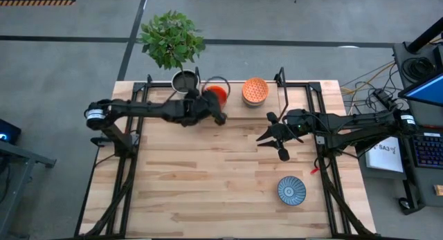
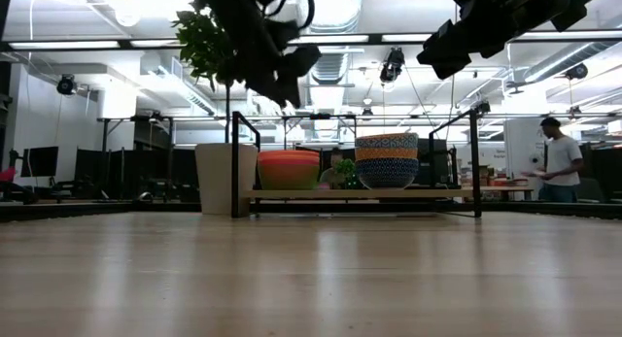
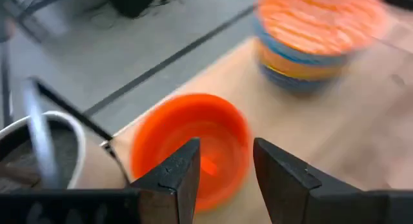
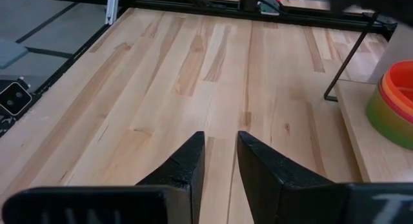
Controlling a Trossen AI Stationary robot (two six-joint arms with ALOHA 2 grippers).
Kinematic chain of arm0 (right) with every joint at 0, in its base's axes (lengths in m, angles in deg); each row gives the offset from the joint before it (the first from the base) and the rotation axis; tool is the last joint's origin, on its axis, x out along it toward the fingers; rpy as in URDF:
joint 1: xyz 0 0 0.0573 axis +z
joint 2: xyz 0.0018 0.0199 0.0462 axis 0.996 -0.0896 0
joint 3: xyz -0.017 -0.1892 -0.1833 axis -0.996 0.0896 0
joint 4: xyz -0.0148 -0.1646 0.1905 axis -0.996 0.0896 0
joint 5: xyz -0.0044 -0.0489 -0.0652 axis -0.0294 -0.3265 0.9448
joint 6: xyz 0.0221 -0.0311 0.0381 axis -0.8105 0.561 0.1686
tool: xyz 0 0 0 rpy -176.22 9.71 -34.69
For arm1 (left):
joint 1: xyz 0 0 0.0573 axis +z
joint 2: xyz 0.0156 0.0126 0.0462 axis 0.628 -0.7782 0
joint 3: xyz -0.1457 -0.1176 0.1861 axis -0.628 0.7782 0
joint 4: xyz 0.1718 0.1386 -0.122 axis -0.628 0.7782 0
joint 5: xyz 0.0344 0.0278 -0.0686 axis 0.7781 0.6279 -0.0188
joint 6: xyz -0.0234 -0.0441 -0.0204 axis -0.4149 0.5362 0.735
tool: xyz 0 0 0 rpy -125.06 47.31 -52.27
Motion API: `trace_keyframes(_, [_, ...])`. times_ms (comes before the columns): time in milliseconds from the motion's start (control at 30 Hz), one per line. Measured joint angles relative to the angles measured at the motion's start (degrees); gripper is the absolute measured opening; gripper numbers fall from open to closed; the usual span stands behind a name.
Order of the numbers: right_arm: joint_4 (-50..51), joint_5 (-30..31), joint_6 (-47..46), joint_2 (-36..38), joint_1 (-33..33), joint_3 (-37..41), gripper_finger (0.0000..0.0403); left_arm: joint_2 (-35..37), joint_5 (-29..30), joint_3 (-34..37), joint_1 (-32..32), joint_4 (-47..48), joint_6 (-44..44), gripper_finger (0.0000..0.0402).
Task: Place and stack bowls onto a shelf
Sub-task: Stack the blue bowl on top of the orange bowl on the shelf
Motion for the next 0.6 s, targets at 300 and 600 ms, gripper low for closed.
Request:
trace_keyframes(300, [0.0,4.8,-6.2,0.0,0.0,0.0,0.0063,0.7,-18.8,0.5,-11.9,2.9,-14.2,0.0127])
trace_keyframes(600, [4.6,4.5,-23.4,0.0,6.0,0.0,0.0062,3.7,-20.6,4.8,-18.7,0.6,-23.1,0.0127])
